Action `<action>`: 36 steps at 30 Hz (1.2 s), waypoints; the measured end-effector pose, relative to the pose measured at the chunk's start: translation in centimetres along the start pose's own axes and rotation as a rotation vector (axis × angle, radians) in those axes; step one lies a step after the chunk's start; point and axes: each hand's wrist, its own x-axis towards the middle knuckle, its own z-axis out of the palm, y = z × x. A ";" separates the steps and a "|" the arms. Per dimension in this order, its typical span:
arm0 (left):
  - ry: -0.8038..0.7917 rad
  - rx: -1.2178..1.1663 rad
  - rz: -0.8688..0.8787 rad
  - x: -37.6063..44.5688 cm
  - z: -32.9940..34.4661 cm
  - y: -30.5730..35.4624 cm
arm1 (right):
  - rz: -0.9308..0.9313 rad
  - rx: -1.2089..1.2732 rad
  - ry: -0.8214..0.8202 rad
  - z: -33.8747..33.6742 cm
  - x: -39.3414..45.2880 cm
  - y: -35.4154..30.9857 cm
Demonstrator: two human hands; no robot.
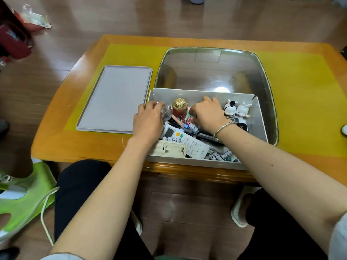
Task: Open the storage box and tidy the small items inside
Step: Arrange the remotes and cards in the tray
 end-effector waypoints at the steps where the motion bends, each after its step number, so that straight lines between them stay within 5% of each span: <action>1: 0.001 -0.006 0.000 0.0 0.1 0.0 | 0.001 0.000 0.004 0.1 0.0 0.0; 8: 0.004 -0.029 0.005 0.1 0.2 -0.2 | -0.033 0.063 0.024 0.1 -0.6 0.9; 13: 0.005 -0.044 0.017 -0.1 0.2 -0.3 | 0.005 0.405 0.108 -1.4 -3.7 3.6; 20: 0.017 -0.106 0.025 -0.4 -0.1 -0.4 | -0.042 0.484 -0.260 -1.0 -8.0 4.6; 29: 0.001 -0.122 0.004 -0.4 0.0 -0.5 | 0.026 0.573 -0.016 -0.8 -7.4 5.4; 36: 0.021 -0.170 -0.005 -0.4 -0.2 -0.3 | -0.005 0.688 -0.047 -1.1 -5.3 2.8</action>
